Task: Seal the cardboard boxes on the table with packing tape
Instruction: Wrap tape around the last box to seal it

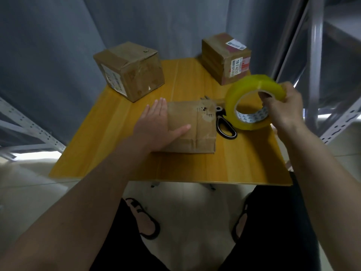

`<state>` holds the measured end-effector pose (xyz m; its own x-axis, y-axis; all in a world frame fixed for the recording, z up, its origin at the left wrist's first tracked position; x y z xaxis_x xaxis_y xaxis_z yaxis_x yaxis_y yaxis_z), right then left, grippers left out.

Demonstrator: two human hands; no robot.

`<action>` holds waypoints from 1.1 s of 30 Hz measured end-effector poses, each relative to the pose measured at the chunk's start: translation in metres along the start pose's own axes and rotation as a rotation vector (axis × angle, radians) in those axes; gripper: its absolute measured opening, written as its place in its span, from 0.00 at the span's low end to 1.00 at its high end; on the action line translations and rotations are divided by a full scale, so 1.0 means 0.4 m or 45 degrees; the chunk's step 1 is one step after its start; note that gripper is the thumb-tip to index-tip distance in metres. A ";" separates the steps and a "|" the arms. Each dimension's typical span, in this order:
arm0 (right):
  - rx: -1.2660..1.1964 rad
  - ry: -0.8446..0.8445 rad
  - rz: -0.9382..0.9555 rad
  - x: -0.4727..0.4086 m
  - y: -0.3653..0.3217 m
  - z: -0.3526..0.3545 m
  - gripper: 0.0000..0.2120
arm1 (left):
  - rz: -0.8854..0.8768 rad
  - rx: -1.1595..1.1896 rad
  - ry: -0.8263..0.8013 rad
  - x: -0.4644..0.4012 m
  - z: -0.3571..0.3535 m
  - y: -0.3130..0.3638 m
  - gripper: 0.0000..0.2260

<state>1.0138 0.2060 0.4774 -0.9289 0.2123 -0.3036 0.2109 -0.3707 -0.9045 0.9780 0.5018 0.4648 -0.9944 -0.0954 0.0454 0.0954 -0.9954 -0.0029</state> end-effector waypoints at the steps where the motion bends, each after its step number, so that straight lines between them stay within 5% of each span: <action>1: -0.004 -0.015 0.000 0.002 0.002 0.002 0.06 | -0.006 -0.004 -0.004 -0.001 0.001 -0.002 0.53; 22: 0.092 -0.083 0.014 0.017 0.035 -0.021 0.08 | 0.099 -0.101 -0.032 -0.014 0.039 0.040 0.46; 26: 0.122 -0.067 0.009 0.019 0.034 -0.015 0.08 | -0.046 -0.087 0.132 -0.014 0.033 0.106 0.39; 33: 0.189 -0.025 -0.001 0.013 0.035 -0.014 0.11 | -0.076 0.017 -0.064 -0.016 0.003 0.149 0.43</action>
<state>1.0138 0.2069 0.4615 -0.9351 0.1951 -0.2959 0.1646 -0.5004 -0.8500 0.9901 0.4431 0.4656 -0.9948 -0.0350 0.0951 0.0366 -0.9992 0.0147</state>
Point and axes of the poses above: each hand's wrist, its own x-axis away from the middle knuckle, its own z-axis out of the back of the hand, y = z × x, the point moved 3 cm from there along -x, towards the middle knuckle, and after that the axes turned 10 degrees about z, right-handed, at the moved point
